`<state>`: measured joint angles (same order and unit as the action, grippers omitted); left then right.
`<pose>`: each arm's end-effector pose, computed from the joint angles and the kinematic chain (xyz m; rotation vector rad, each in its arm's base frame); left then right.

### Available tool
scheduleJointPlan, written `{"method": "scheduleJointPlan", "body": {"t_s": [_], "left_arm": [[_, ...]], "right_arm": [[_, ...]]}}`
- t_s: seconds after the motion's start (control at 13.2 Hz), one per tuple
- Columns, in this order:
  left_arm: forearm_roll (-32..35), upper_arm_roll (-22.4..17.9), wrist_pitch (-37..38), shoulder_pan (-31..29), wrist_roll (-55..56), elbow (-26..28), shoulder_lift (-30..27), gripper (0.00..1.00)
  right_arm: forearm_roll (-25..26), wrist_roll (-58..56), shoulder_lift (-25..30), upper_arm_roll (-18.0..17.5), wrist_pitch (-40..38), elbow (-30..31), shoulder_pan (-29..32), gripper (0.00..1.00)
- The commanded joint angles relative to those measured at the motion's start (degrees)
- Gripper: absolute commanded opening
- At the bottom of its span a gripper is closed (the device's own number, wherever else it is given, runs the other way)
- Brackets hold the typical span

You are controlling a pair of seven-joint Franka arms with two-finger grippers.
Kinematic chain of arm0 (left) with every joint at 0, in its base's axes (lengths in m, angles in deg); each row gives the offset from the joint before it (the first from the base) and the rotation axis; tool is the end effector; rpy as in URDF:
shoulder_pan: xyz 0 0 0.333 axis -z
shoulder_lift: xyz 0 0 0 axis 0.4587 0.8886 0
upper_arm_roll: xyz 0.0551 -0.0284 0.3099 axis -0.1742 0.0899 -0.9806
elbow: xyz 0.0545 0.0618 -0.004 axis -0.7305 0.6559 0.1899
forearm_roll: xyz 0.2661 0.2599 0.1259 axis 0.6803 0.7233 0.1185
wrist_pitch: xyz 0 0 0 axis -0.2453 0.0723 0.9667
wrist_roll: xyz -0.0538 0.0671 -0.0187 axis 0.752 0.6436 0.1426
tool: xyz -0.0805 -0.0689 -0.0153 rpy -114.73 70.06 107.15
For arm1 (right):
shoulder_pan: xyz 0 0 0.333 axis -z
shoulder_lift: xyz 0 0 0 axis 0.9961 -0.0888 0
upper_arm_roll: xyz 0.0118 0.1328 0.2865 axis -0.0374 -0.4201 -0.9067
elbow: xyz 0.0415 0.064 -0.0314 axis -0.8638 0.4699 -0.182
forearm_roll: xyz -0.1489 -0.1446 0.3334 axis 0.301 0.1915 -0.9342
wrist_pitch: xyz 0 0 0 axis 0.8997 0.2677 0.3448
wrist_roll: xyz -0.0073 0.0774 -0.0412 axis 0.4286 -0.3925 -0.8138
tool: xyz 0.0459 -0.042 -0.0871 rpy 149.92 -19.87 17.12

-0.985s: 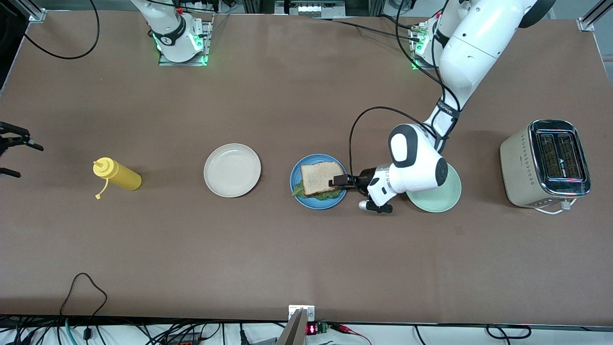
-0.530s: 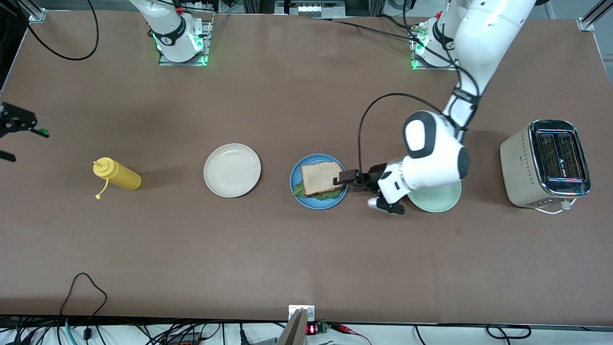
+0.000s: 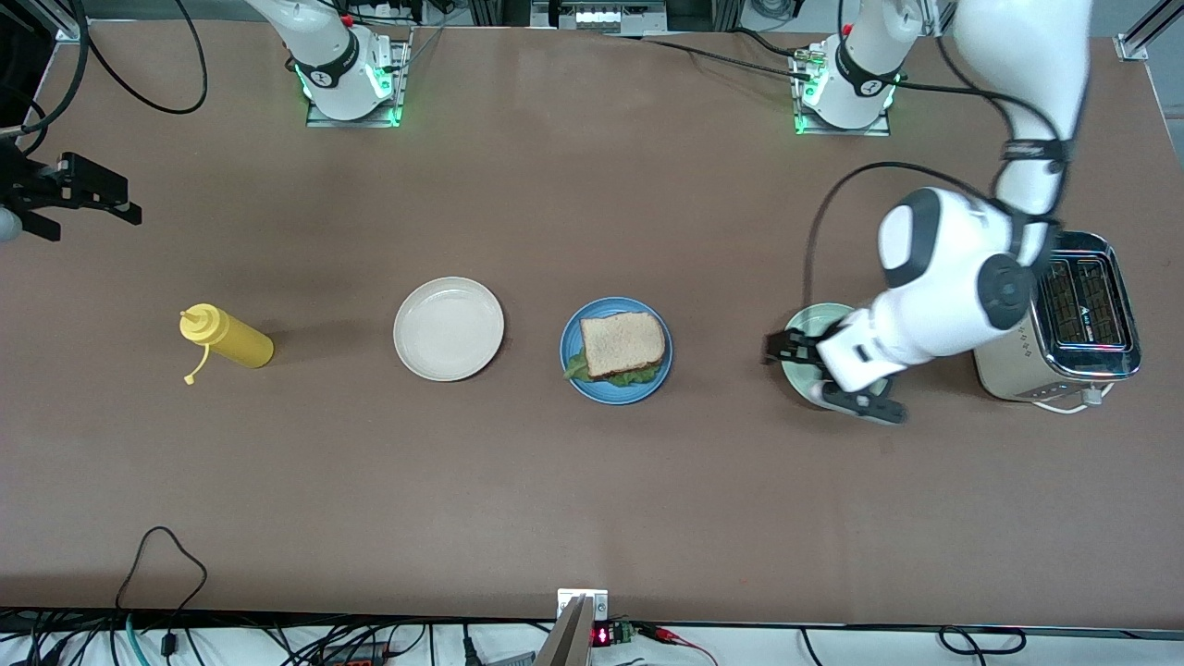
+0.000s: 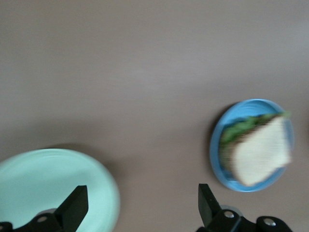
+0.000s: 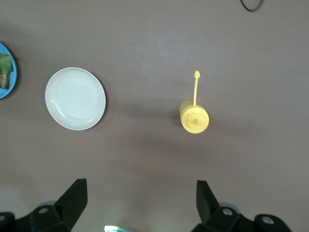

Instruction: Make sandwich in blue plate with both arms

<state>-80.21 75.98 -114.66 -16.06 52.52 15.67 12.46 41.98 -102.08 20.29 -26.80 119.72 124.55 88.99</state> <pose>0.6527 -0.1451 0.3670 2.9076 -0.2822 0.0196 0.5690 -0.0239 0.6224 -3.0746 -0.2686 0.0986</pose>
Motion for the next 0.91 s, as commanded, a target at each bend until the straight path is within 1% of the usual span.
{"method": "scheduleJointPlan", "body": {"t_s": [0.0, 0.15, 0.3, 0.45, 0.53, 0.68, 0.83], "left_arm": [[9.13, 2.64, 3.26, -8.39, 0.79, -0.01, -4.85, 1.00], [12.23, 3.45, 6.68, -13.51, 0.79, -0.98, -8.98, 1.00], [12.06, 2.58, 13.78, -14.14, 1.05, -2.30, -13.20, 1.00], [11.53, 3.01, 21.87, -15.19, 6.38, -2.91, -17.67, 1.00], [11.71, 3.36, 23.47, -15.20, 9.20, -2.22, -20.22, 1.00], [11.97, 3.80, 26.37, -15.11, 9.58, -2.04, -22.96, 1.00], [12.24, 4.33, 29.01, -15.02, 9.06, 0.06, -25.60, 1.00]], "right_arm": [[1.05, 1.78, 0.09, 0.87, -1.17, -0.72, -0.66, 1.00], [1.31, 1.87, 0.09, 0.96, -0.73, -0.63, -0.66, 1.00], [1.22, 3.88, -0.08, 0.88, -0.38, -0.55, -0.66, 1.00], [1.13, 5.20, -0.08, 0.88, -0.20, -0.55, -0.66, 1.00], [1.05, 6.25, -0.17, 0.88, -0.20, -0.46, -0.66, 1.00], [1.22, 8.10, -0.87, 0.88, 0.58, -0.02, -0.74, 1.00], [1.31, 8.11, -3.59, 0.88, 5.14, 0.07, -2.06, 1.00]]}}
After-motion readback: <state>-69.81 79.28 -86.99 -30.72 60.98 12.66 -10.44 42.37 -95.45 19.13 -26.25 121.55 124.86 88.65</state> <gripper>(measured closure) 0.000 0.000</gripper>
